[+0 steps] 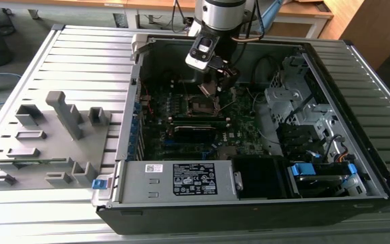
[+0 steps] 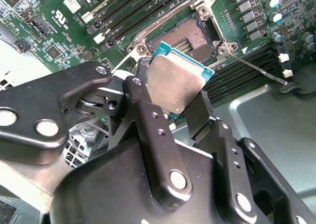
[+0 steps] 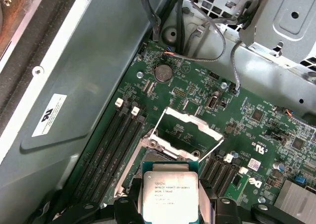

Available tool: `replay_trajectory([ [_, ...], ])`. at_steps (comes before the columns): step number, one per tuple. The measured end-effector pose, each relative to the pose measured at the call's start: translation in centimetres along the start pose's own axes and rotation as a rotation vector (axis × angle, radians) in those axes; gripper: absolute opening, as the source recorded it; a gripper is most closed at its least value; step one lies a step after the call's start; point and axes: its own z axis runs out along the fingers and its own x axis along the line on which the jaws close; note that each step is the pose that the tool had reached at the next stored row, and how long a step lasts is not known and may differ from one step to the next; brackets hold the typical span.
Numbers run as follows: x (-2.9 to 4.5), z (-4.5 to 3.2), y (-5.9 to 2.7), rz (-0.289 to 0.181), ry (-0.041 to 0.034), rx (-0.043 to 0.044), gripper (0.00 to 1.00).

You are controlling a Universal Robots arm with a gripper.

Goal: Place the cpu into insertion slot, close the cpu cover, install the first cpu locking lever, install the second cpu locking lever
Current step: 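Place the cpu into insertion slot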

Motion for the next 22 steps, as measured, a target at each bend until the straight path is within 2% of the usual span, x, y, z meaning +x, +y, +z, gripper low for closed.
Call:
replay_trajectory([
  [17, 0.0, 0.01, 0.0, 0.003, -0.0002, 0.0, 0.54],
  [19, 0.0, 0.02, 0.0, 0.018, -0.0011, 0.0001, 0.54],
  [22, 0.0, 0.04, 0.0, 0.075, -0.0046, 0.0007, 0.54],
])
